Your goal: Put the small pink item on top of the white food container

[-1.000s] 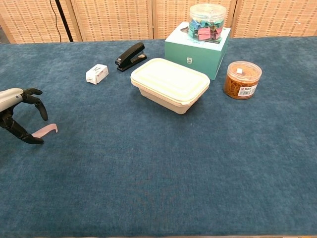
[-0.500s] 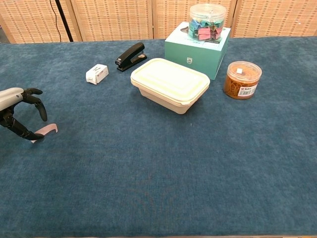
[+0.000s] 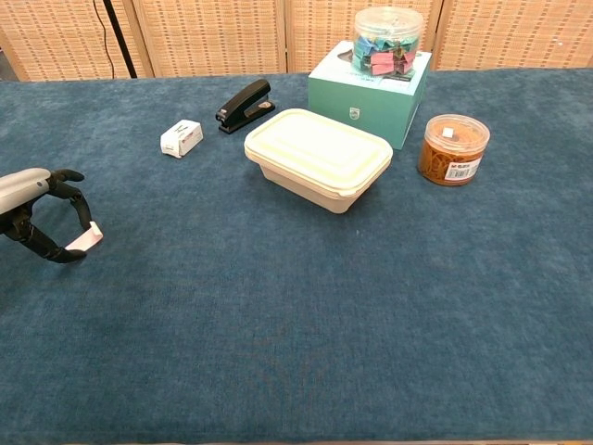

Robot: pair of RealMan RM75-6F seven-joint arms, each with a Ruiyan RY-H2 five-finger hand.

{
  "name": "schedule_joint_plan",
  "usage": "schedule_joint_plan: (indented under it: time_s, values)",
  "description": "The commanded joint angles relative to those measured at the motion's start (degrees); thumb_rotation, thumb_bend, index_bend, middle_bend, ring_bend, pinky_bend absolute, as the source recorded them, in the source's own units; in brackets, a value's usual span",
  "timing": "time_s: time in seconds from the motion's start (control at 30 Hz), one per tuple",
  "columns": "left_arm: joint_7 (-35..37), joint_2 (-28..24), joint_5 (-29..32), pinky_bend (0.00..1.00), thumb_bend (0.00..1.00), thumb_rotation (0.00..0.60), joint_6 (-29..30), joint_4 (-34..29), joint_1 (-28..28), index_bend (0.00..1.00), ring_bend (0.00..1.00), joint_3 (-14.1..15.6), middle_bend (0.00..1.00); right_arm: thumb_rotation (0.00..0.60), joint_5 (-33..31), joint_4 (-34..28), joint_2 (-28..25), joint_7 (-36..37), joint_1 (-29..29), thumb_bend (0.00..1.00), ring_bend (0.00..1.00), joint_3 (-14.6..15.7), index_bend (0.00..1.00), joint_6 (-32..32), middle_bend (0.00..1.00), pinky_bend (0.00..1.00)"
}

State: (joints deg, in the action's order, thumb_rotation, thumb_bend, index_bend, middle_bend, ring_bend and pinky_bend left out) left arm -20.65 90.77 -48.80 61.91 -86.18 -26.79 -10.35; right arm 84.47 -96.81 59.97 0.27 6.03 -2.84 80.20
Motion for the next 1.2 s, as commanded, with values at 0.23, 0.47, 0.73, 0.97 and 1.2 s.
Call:
schedule_joint_plan:
  time_s: [0.23,0.47,0.73,0.97,1.2]
  values:
    - [-0.14,0.15,0.55,0.00,0.24,0.600,-0.39,0.18,-0.43,0.53,0.00,0.21,0.00,0.600,0.08,-0.08,-0.21,0.51,0.10,0.00,0.00,0.08,0.00,-0.28,0.00,0.00]
    - [0.17,0.01,0.13,0.00,0.27,0.600,-0.46,-0.39,-0.42,0.56,0.00,0.76,0.00,0.600,0.13,-0.13,-0.23,0.52,0.10,0.00,0.00,0.13,0.00,-0.28,0.00,0.00]
    - [-0.17,0.16,0.31,0.00,0.30,0.600,-0.16,-0.34,-0.62,0.57,0.00,0.88,0.00,0.600,0.06,-0.12,-0.25,0.65,0.12,0.00,0.00,0.10,0.00,-0.31,0.00,0.00]
    - [-0.69,0.57,0.41,0.00,0.37,0.600,0.23,-0.18,-0.82,0.59,0.00,1.02,0.00,0.600,0.07,-0.11,-0.35,0.99,0.15,0.00,0.00,0.09,0.00,-0.35,0.00,0.00]
    - [-0.82,0.47,0.36,0.00,0.43,0.600,0.63,-0.34,-0.82,0.59,0.00,1.07,0.00,0.600,0.04,-0.12,-0.43,1.12,0.17,0.00,0.00,0.10,0.00,-0.42,0.00,0.00]
